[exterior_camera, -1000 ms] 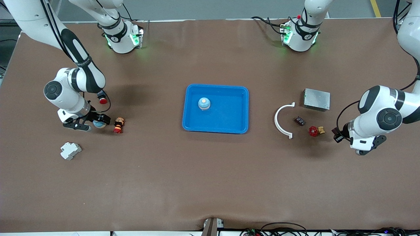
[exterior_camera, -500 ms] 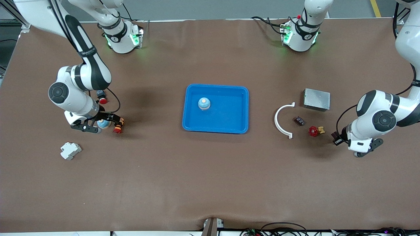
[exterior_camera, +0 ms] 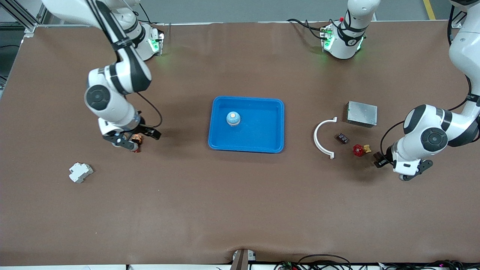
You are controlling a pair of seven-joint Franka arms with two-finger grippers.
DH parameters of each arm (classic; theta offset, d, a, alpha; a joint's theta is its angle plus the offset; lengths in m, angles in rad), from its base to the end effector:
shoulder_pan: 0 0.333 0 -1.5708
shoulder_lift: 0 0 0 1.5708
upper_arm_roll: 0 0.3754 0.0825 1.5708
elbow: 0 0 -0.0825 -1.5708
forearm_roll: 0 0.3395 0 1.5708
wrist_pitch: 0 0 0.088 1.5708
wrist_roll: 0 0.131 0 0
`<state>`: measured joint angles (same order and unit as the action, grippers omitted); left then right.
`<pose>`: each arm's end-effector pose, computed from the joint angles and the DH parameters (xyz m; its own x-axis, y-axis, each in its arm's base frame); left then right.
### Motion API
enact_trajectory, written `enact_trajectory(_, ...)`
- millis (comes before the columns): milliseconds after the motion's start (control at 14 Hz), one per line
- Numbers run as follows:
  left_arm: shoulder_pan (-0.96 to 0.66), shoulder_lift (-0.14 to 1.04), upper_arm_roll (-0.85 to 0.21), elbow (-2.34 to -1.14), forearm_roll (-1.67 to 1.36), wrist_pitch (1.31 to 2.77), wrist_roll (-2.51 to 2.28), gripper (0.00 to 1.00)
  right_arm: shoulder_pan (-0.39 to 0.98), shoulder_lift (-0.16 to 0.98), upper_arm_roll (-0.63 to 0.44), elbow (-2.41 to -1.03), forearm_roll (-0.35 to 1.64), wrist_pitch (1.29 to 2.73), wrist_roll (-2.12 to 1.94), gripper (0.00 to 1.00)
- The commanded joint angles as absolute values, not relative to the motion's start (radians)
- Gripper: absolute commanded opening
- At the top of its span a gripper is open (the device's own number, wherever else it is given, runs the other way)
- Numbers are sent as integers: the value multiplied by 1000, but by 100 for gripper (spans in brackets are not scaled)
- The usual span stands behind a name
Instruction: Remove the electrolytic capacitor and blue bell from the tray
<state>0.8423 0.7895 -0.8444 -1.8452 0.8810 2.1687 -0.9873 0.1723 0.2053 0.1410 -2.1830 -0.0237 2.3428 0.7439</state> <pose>0.6181 0.1063 0.2459 0.8611 0.5082 0.0142 0.5052 -0.8523 -0.1356 0.5067 0.1609 0.3586 0.9138 -0.4041 -0.0402 -0.4037 -0.9147 0.0201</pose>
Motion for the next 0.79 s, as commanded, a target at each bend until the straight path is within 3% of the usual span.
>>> enact_trajectory(0, 839, 755, -876, -1836, 891, 2163, -991, 100, 279, 196, 135, -2161, -17, 2336, 923, 100)
enact_trajectory(429, 851, 706, -1057, -1738, 825, 1881, -982, 100, 495, 228, 132, -2091, -18, 2344, 1254, 100)
enact_trajectory(714, 851, 703, -1139, -1694, 799, 1832, -976, 100, 570, 308, 130, -2072, -20, 2474, 1409, 100)
